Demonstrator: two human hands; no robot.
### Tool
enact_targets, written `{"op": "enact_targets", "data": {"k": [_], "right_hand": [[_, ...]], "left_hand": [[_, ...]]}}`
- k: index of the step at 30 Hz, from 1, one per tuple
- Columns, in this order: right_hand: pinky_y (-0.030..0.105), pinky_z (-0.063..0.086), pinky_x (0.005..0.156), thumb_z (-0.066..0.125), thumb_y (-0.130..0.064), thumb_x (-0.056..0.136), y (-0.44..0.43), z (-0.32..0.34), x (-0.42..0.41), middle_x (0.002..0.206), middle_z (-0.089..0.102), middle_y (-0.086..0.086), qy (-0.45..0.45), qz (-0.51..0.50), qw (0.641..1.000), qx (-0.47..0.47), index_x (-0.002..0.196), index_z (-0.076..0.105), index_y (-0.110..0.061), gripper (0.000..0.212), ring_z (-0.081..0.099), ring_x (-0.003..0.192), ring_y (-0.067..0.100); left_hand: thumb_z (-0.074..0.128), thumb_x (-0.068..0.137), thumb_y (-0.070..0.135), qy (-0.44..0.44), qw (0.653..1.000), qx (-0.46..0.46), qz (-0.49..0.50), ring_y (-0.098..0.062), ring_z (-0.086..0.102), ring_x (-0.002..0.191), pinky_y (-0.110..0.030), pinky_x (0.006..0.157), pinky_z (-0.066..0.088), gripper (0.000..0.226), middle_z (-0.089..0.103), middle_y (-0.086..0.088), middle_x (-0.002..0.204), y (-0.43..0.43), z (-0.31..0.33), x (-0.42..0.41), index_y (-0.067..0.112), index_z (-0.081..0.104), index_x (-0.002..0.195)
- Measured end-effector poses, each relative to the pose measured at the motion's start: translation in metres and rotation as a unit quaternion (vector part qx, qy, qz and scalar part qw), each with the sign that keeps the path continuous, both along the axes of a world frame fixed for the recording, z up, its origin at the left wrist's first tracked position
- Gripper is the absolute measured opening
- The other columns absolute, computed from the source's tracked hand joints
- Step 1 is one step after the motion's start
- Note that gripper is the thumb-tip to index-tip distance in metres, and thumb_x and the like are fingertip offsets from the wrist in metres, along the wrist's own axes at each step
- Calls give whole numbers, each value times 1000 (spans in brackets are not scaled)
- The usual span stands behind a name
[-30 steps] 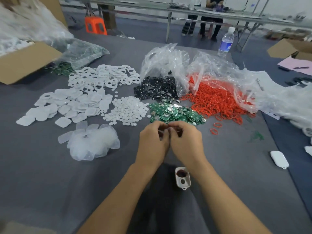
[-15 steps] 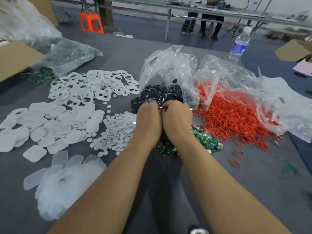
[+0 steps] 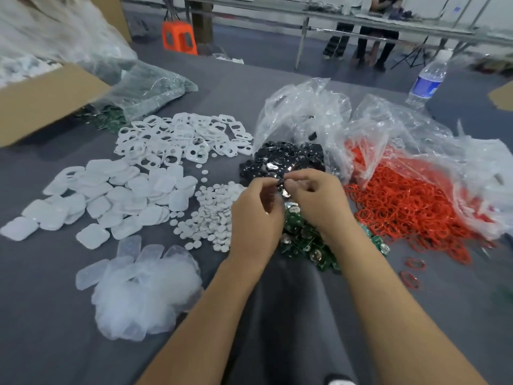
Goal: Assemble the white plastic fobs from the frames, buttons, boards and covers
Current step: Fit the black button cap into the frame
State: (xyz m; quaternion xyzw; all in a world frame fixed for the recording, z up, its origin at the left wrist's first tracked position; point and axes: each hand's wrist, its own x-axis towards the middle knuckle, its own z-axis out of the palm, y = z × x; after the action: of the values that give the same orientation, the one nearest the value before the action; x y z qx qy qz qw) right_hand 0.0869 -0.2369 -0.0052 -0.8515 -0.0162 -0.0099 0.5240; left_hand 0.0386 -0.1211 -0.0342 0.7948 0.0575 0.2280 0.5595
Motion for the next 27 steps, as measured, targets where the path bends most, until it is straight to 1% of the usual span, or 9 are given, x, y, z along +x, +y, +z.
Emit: {"op": "enact_targets", "data": {"k": [2,4,9,11,15,18,21,23,27], "right_hand": [[33,58,76,69,-12,93,-12,6,-38,88,77,6,70,34,978,193,103,74,-18,13,72,83,24],[25,57,69,69,-10,89,-25,5,-75,85,75,10,124,56,930,343,101,73,-14,13,68,72,18],[23,59,79,68,-8,78,-52,-3,-151,94,72,17,173,78,835,516,98,77,-11,22,71,80,18],[23,59,78,70,-11,76,-60,-2,-177,91,74,15,169,89,822,536,98,79,-13,23,72,80,17],[23,59,78,74,-15,73,-70,-1,-215,91,75,15,145,90,821,544,100,79,-13,27,73,83,17],[25,59,82,88,-24,68,-76,-3,-234,99,75,12,109,94,833,534,102,77,-13,37,72,87,16],[32,54,84,95,-34,62,-82,-7,-249,101,74,14,69,81,864,492,105,76,-14,50,70,93,23],[32,54,84,89,-31,68,-84,-11,-256,100,74,15,53,68,875,477,105,77,-15,42,70,92,24],[27,58,81,75,-20,75,-89,-24,-269,98,76,13,29,29,890,455,100,79,-14,26,70,85,21]], "left_hand": [[72,93,8,-28,998,-26,-58,-2,72,93,-20,86,56,25,76,11,100,-2,2,-20,20,73,114],[76,90,11,-44,994,-20,-98,-4,73,94,-24,86,58,27,76,15,101,-6,0,-45,27,75,112],[86,80,18,-108,987,28,-117,-5,69,97,-17,85,54,35,70,18,105,-14,2,-107,34,77,110],[86,79,21,-121,983,7,-135,-9,70,95,-16,84,53,34,69,16,106,-18,8,-130,33,78,109],[87,76,15,-107,979,-60,-165,-15,72,95,-18,84,55,35,72,9,104,-29,22,-167,36,80,103],[86,75,3,-92,968,-121,-198,-13,73,95,-19,84,55,35,74,3,102,-38,28,-188,28,81,100],[84,73,7,-52,952,-196,-229,-13,74,89,-20,81,56,28,76,-5,98,-45,28,-203,19,81,98],[82,75,2,-31,948,-209,-237,-16,74,91,-20,82,56,28,77,-7,99,-45,23,-208,17,81,98],[78,83,-3,-23,955,-159,-251,-15,74,96,-20,84,55,28,76,-4,102,-46,8,-214,18,81,101]]}}
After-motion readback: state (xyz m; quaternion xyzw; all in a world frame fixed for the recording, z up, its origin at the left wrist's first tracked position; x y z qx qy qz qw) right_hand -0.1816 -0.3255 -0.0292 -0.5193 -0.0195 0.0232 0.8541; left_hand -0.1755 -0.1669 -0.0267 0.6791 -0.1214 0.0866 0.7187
